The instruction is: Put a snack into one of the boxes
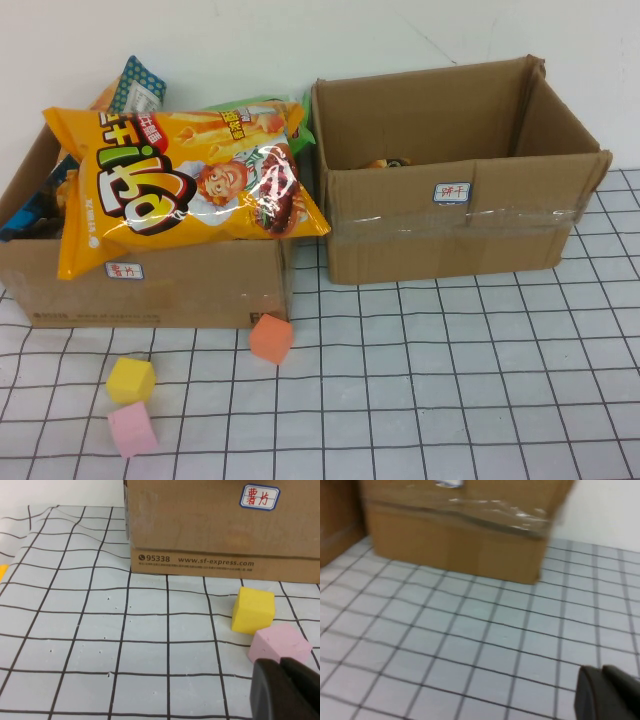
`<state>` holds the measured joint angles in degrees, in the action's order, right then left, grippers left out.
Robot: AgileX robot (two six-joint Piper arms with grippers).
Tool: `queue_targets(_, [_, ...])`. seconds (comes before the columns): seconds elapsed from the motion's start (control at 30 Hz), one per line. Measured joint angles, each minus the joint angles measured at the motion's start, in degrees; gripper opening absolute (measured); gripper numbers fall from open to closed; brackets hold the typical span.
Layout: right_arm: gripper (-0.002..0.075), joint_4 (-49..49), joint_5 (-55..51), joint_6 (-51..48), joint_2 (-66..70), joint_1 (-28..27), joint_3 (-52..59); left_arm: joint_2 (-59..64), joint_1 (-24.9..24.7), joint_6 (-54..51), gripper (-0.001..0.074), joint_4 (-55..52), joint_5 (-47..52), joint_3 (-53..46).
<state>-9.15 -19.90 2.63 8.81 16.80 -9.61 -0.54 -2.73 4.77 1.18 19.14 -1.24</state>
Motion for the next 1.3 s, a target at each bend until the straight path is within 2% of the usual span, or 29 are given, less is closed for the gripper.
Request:
queue_targets(0.17, [0.0002, 0.9, 1.1, 2.0, -7.3, -8.6, 6.4, 0.0, 0.0, 0.0, -0.0001, 0.0, 0.0, 0.0])
queue_targets(0.37, [0.0002, 7.5, 0.4, -3.6, -9.3, -16.0, 11.1, 0.0, 0.0, 0.0, -0.0001, 0.0, 0.0, 0.0])
queue_targets(1.3, [0.0001, 7.9, -0.2, -5.1, -9.3, -16.2, 11.0, 0.0, 0.0, 0.1, -0.0001, 0.0, 0.0, 0.0])
